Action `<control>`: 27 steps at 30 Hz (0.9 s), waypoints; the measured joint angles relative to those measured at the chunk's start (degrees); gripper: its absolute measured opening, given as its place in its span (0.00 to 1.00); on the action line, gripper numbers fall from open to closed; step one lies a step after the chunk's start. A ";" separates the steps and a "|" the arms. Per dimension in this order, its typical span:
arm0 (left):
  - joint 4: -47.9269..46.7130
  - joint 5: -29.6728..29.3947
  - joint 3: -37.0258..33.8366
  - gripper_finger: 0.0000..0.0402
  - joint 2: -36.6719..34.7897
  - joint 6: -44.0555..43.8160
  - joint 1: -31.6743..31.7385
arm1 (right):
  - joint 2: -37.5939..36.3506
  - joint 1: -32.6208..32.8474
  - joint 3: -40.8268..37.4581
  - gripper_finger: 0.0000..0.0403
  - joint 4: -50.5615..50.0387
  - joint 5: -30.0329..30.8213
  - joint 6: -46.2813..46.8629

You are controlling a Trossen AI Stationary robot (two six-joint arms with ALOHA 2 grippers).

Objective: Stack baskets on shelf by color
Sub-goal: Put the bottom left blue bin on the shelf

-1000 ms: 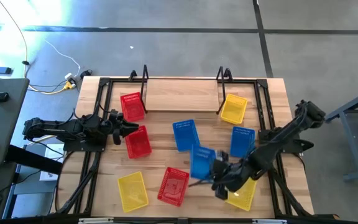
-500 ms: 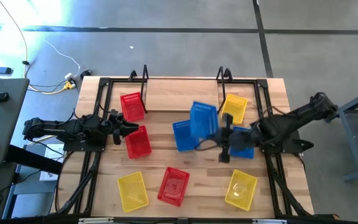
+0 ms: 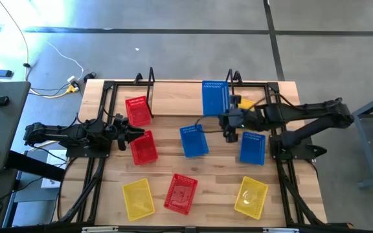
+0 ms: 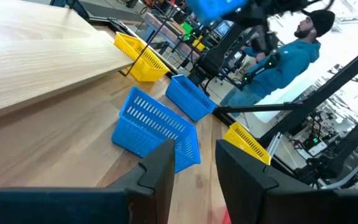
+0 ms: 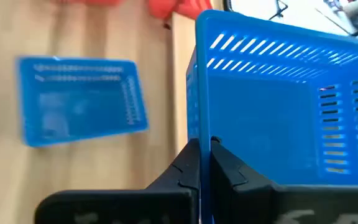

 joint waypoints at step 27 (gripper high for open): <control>0.11 -1.55 0.00 0.26 -0.01 -0.02 0.02 | 13.83 -20.97 -5.85 0.00 4.53 -14.74 -6.20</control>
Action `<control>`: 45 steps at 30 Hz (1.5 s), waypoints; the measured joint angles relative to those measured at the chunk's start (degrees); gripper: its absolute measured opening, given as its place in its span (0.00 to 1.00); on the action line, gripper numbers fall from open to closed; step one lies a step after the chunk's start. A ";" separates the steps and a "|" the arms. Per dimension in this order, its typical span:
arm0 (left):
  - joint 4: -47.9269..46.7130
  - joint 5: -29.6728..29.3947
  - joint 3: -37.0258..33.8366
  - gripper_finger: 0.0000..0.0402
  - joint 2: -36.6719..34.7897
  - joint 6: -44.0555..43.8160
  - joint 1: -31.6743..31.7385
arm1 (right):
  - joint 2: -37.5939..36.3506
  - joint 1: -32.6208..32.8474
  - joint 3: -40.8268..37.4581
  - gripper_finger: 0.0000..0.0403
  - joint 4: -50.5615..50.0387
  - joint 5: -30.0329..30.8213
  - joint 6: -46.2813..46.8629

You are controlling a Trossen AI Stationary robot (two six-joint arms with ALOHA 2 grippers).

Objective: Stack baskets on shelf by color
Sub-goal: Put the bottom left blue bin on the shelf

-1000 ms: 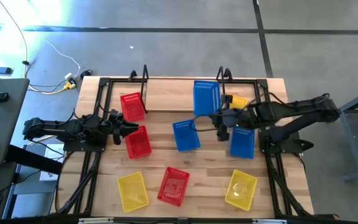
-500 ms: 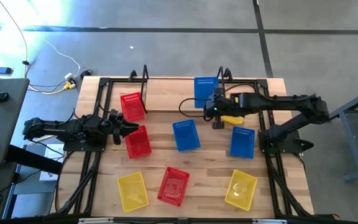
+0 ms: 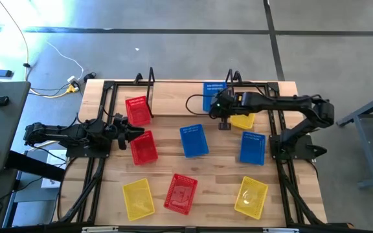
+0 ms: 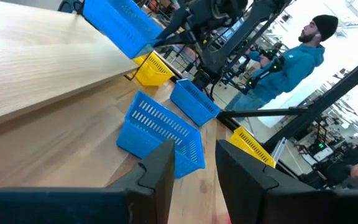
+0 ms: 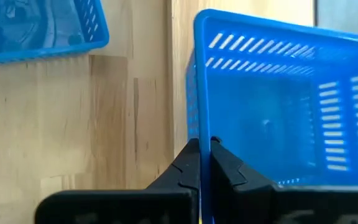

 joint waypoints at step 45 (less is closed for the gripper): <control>-0.02 0.00 0.00 0.26 0.02 0.06 0.00 | 4.52 -8.29 -0.53 0.01 1.82 -11.01 -3.44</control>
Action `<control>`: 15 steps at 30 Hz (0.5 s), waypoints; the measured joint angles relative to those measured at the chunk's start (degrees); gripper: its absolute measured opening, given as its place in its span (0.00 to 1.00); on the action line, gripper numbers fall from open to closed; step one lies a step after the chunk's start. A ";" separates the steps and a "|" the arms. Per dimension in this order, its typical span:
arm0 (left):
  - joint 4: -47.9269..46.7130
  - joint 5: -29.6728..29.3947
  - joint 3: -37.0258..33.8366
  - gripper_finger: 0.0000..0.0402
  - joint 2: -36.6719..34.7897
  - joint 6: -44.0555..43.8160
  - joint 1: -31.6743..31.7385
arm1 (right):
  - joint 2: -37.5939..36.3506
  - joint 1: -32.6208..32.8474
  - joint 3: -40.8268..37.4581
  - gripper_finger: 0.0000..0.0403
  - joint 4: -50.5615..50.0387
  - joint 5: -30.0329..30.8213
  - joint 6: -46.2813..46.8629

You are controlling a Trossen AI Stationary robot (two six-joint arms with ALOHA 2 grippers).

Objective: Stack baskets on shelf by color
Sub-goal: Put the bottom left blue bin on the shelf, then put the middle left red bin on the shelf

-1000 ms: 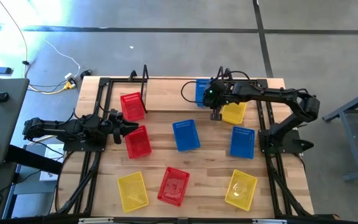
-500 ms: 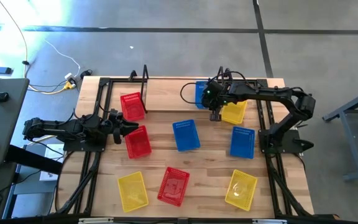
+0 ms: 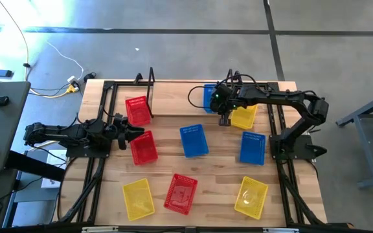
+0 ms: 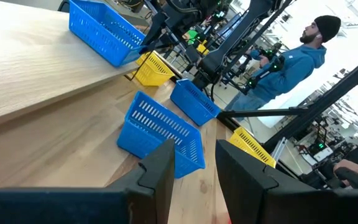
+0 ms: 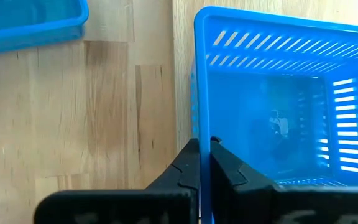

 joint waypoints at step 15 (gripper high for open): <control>0.00 -0.02 0.02 0.26 -0.02 0.03 0.00 | -0.03 0.15 0.07 0.23 -1.02 0.19 0.03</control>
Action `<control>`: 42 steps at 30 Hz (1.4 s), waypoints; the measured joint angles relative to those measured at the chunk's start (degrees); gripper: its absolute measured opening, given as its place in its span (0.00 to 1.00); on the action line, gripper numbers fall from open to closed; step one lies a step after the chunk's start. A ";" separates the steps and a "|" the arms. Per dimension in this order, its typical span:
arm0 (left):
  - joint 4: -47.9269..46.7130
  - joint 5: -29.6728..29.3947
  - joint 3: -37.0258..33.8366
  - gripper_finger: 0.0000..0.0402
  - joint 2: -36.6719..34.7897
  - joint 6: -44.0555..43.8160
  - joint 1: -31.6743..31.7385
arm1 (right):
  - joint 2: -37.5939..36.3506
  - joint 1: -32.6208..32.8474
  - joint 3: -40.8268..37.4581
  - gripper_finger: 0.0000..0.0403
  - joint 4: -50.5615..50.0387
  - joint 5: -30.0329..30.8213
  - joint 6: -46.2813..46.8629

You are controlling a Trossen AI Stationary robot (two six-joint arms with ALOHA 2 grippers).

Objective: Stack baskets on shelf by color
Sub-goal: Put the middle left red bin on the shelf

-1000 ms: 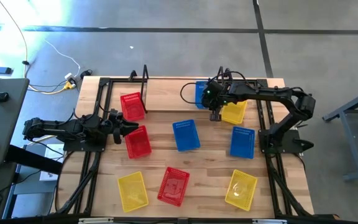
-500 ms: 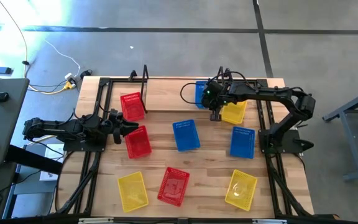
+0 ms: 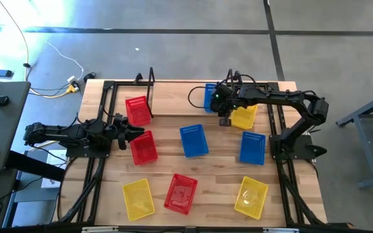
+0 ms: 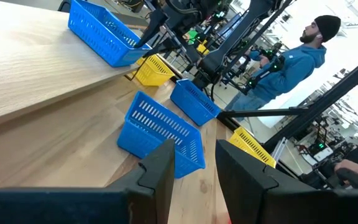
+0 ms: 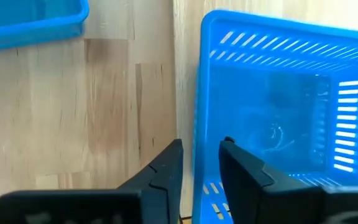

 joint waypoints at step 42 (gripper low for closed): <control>6.98 -1.40 7.87 0.30 2.36 1.71 -0.02 | -0.05 1.57 16.32 0.23 -14.33 2.64 7.98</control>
